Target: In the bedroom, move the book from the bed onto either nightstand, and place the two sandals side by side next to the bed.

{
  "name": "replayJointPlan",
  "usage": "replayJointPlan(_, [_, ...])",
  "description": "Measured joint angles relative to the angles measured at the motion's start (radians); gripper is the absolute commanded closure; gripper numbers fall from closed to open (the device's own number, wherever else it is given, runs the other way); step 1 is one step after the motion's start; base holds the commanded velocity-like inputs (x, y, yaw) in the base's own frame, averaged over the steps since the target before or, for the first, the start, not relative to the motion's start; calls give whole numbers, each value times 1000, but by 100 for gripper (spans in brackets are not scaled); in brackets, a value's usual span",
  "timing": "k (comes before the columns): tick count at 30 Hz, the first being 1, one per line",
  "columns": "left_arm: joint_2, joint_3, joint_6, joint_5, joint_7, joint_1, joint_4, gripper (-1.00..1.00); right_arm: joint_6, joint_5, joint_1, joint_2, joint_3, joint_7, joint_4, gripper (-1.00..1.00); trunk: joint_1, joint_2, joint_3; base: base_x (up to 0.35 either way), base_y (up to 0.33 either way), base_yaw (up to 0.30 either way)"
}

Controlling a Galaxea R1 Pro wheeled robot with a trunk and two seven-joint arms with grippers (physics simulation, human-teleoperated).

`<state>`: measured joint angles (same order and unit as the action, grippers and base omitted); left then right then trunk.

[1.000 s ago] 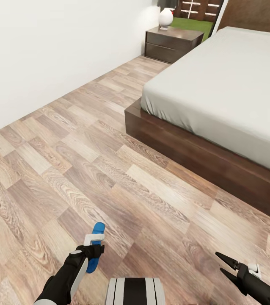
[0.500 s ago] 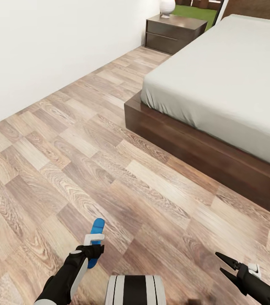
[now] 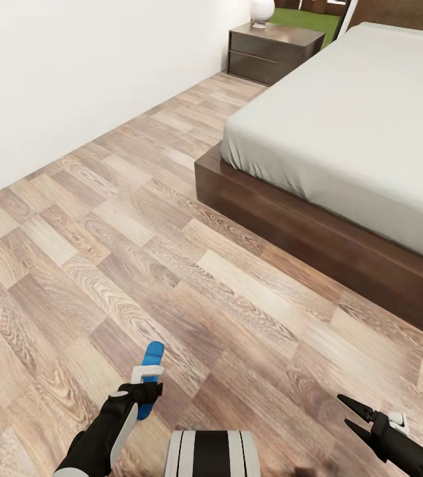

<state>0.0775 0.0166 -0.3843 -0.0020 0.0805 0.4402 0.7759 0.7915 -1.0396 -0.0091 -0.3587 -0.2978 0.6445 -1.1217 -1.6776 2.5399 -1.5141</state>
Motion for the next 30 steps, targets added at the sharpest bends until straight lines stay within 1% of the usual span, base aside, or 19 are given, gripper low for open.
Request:
replayJointPlan(11, [1, -1, 0, 0, 2, 0, -1, -100, 0, 0, 0, 0, 0, 0, 0, -100, 0, 0, 0, 0, 0, 0])
replayJointPlan(20, [7, -1, 0, -1, 8, 0, -1, -100, 0, 0, 0, 0, 0, 0, 0, -100, 0, 0, 0, 4, 0, 0])
replayJointPlan(30, [8, 0, 0, -1, 10, 0, -1, -100, 0, 0, 0, 0, 0, 0, 0, -100, 0, 0, 0, 145, 0, 0])
